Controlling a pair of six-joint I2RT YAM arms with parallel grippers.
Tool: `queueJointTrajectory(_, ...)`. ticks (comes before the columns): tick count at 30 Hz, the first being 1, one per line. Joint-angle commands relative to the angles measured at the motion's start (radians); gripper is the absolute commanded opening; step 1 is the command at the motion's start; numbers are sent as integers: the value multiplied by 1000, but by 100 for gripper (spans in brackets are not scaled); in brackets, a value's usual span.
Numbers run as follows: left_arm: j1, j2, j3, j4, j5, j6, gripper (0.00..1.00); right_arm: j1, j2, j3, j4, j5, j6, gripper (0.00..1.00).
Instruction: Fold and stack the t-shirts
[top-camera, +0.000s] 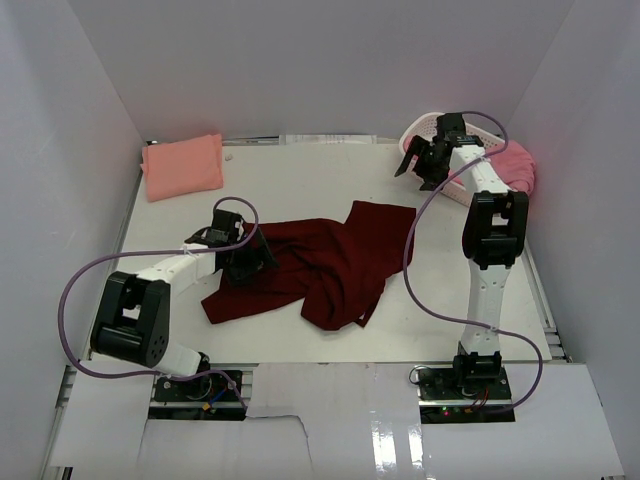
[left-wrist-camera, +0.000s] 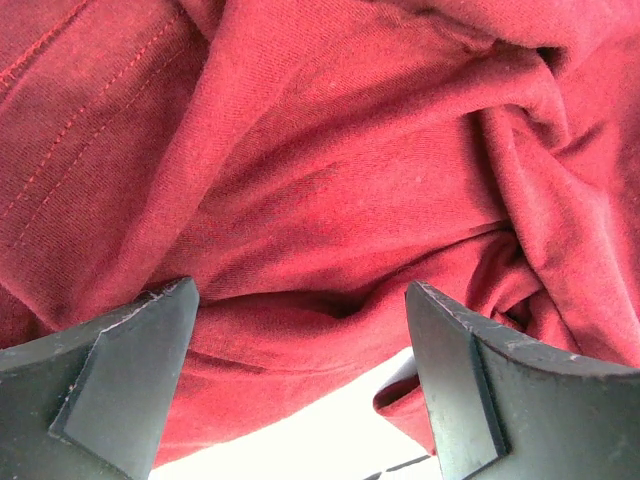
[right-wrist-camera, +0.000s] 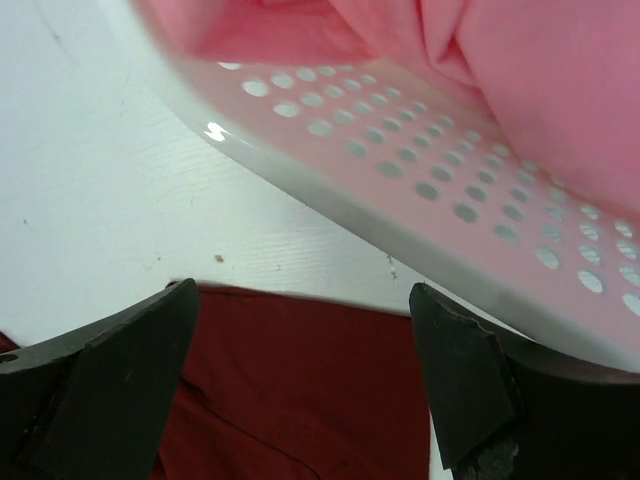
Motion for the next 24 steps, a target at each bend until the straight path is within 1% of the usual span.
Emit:
queueJointTrajectory(1, 2, 21, 9, -89, -3, 1, 97, 17, -91, -28, 66, -17, -119, 91)
queueJointTrajectory(2, 2, 21, 13, -89, -1, 4, 97, 17, -97, -26, 51, -18, -125, 91)
queueJointTrajectory(5, -1, 16, 30, -90, -9, 10, 96, 34, -135, -42, 16, -98, -168, 91)
queueJointTrajectory(6, -4, 16, 36, -96, -13, 15, 96, 48, -173, -55, 5, -98, -177, 91)
queueJointTrajectory(7, -4, 16, 42, -99, -18, 18, 96, 89, -195, -92, -3, -89, -206, 91)
queueJointTrajectory(8, -6, 19, 56, -105, -24, 22, 96, 118, -223, -112, -24, -31, -219, 91)
queueJointTrajectory(9, -4, 22, 64, -108, -29, 31, 96, 173, -274, -158, -32, 2, -243, 90)
queueJointTrajectory(10, -4, 24, 75, -112, -32, 36, 96, 201, -296, -181, -40, 29, -256, 90)
queueJointTrajectory(11, -4, 27, 82, -118, -36, 41, 96, 227, -318, -199, -49, 115, -259, 90)
queueJointTrajectory(13, -4, 36, 119, -128, -42, 54, 96, 267, -355, -229, -72, 213, -262, 90)
queueJointTrajectory(14, -4, 39, 131, -133, -42, 58, 96, 270, -362, -256, -70, 264, -274, 90)
queueJointTrajectory(16, -4, 41, 165, -141, -46, 68, 96, 270, -365, -273, -47, 296, -294, 91)
queueJointTrajectory(18, -6, 42, 188, -156, -50, 76, 96, 272, -337, -260, -46, 336, -328, 91)
queueJointTrajectory(19, -6, 44, 208, -162, -56, 84, 96, 272, -318, -240, -82, 367, -325, 91)
queueJointTrajectory(20, -6, 42, 216, -176, -61, 87, 96, 270, -297, -212, -119, 438, -290, 90)
queueJointTrajectory(21, -6, 41, 222, -181, -67, 90, 96, 269, -260, -160, -157, 460, -268, 90)
queueJointTrajectory(22, -6, 36, 230, -184, -67, 97, 96, 261, -249, -148, -219, 477, -241, 90)
queueJointTrajectory(24, -6, 30, 234, -194, -69, 105, 97, 253, -255, -184, -247, 511, -167, 90)
